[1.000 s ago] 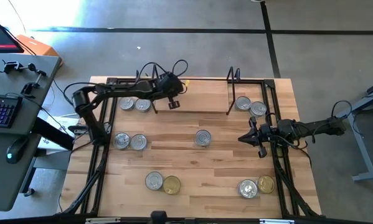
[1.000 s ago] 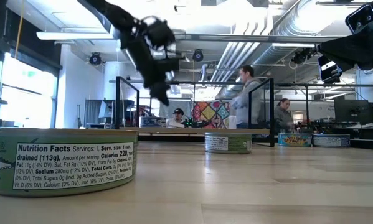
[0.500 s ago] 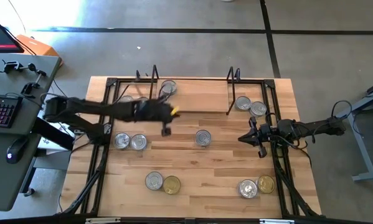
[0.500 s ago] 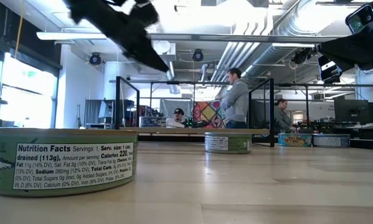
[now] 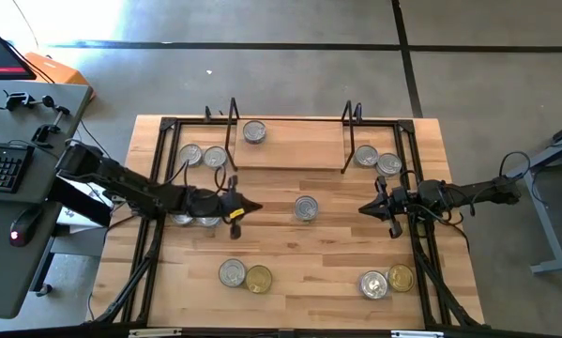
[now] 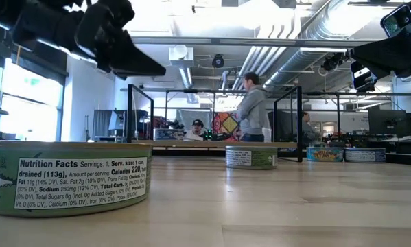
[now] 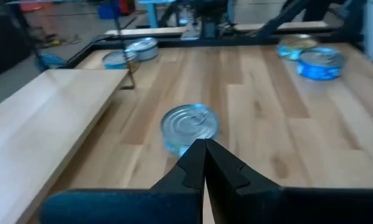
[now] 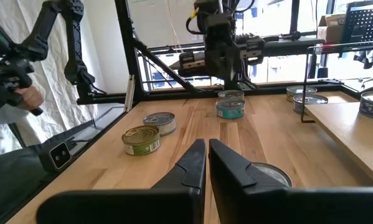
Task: Stack canned seafood by type on shelf
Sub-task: Put the green tuna can on the shelf
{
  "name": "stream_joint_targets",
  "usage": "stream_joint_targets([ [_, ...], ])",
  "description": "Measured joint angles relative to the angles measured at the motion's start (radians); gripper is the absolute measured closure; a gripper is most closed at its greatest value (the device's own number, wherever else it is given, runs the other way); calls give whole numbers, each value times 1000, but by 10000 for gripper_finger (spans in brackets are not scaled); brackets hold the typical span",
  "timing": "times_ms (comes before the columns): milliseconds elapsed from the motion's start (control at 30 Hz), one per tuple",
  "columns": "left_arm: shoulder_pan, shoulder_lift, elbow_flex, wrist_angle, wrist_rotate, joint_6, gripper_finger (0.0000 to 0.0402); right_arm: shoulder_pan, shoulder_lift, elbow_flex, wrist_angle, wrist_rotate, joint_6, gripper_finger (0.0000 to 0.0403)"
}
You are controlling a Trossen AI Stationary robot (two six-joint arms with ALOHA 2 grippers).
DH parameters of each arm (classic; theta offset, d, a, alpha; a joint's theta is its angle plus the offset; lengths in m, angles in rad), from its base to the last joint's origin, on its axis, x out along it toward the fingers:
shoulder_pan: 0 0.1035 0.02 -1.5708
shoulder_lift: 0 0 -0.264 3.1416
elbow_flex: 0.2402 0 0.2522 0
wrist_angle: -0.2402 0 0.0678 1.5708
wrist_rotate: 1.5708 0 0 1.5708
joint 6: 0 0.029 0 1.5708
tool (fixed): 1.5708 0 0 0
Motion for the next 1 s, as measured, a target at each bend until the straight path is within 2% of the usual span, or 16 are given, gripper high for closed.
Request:
stream_joint_targets([
  [167, -5, 0, -37, 56, -38, 0, 402, 0, 0, 0, 0, 0, 0, 391],
  [700, -4, 0, -54, 91, -41, -26, 402, 0, 0, 0, 24, 2, 14, 391],
  [767, -4, 0, -54, 92, -41, -31, 402, 0, 0, 0, 100, 35, 23, 391],
  [867, -4, 0, -54, 91, -41, -34, 402, 0, 8, 0, 294, 127, 146, 391],
  [900, -5, 0, -54, 91, -41, -34, 402, -1, 17, 0, 359, 125, 151, 391],
  [1000, -12, 0, -54, 91, -41, -24, 402, 10, 91, 0, 532, 16, 131, 391],
])
